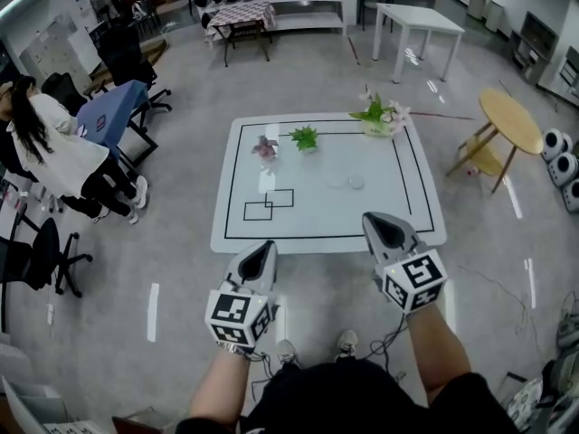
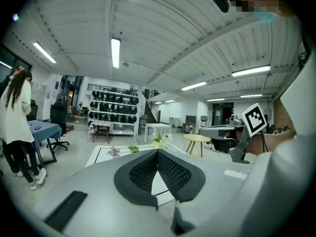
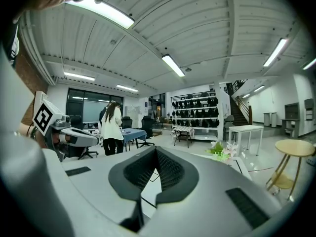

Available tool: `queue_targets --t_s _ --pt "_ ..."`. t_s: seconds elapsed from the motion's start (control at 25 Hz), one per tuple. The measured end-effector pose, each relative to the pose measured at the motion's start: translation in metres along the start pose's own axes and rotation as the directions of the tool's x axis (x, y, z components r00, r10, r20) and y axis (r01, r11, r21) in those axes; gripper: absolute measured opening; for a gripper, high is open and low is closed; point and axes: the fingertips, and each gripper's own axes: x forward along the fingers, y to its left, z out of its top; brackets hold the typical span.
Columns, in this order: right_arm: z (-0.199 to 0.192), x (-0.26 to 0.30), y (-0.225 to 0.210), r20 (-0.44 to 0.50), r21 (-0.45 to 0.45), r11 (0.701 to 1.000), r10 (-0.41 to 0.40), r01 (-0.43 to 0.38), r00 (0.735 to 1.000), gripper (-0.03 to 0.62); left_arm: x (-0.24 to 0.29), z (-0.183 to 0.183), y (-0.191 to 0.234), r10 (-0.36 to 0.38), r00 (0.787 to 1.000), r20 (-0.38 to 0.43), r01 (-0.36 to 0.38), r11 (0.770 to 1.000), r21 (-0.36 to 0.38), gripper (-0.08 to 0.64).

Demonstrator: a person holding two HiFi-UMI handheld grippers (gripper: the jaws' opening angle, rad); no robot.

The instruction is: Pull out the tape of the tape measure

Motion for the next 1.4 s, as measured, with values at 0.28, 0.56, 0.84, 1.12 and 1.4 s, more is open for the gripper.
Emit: queue_targets --t_s 0.28,0.56,0.84,1.12,1.4 --pt "0.0 0.003 0.041 -0.023 0.025 0.994 -0.109 0.109 0.994 -0.005 -0.016 -0.006 0.036 -0.096 0.995 -0.017 0.096 0.995 0.018 0.003" --pt "-0.011 -0.007 0.064 -0.031 0.067 0.978 -0.194 0.196 0.98 -0.004 -0.028 -0.013 0.044 -0.203 0.979 -0.002 0.203 0.979 -0.014 0.003" --pt "-0.018 -0.02 0.08 -0.038 0.085 0.966 -0.243 0.245 0.969 -0.005 -0.037 -0.018 0.047 -0.23 0.973 -0.009 0.23 0.973 -0.008 0.003" --pt "-0.013 -0.03 0.09 -0.039 0.088 0.961 -0.258 0.261 0.965 -0.005 -0.049 -0.012 0.044 -0.235 0.972 -0.01 0.235 0.972 0.005 0.003" --pt "-0.012 -0.033 0.093 -0.031 0.084 0.962 -0.259 0.261 0.965 -0.005 -0.052 -0.012 0.043 -0.237 0.972 -0.007 0.237 0.971 0.016 0.003"
